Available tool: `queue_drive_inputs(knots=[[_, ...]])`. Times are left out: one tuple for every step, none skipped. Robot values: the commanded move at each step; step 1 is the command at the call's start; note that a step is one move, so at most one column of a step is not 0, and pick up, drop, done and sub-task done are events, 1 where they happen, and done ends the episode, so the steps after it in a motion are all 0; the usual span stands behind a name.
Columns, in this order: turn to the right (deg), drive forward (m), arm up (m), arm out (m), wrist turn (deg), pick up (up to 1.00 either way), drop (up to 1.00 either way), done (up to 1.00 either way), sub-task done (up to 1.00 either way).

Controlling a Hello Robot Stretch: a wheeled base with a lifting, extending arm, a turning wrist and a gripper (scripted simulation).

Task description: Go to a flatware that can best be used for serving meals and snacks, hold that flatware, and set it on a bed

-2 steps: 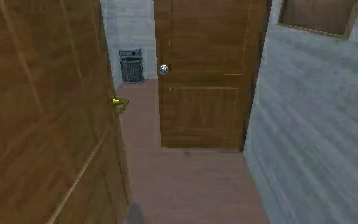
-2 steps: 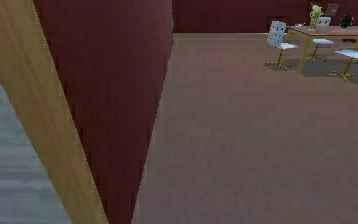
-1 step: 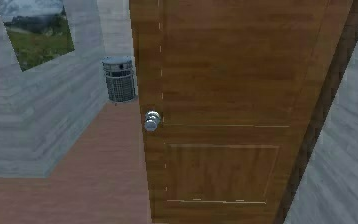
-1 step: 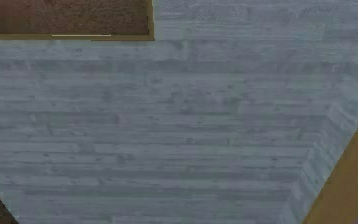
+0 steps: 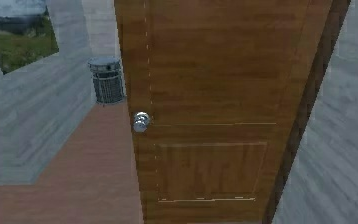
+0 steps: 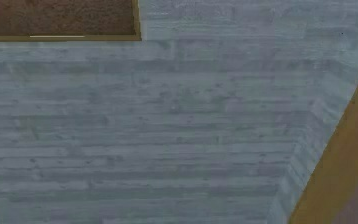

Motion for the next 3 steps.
queue_drive_inputs(knots=[[0.0, 0.30, 0.00, 0.00, 0.0, 0.00, 0.00, 0.00, 0.00], [-42.0, 0.00, 0.00, 0.00, 0.0, 0.00, 0.00, 0.00, 0.00], [0.0, 0.65, 0.00, 0.00, 0.0, 0.00, 0.00, 0.00, 0.00]])
